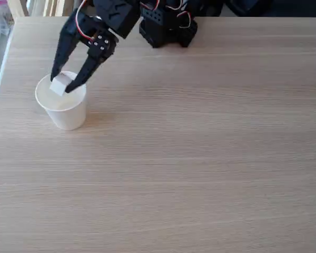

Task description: Grasp a block and put it in the bin.

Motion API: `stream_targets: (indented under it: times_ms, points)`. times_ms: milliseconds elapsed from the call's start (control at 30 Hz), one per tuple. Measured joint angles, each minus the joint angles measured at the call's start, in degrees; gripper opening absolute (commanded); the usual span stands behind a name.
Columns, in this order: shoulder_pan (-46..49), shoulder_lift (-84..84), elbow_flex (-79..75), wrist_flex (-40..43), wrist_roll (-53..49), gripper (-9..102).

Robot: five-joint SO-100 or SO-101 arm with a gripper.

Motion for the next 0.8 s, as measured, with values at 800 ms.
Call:
stream_targets:
  times_ms: [800]
  points:
    - [-7.12,6.77,2.20,-1.41,-0.88,0]
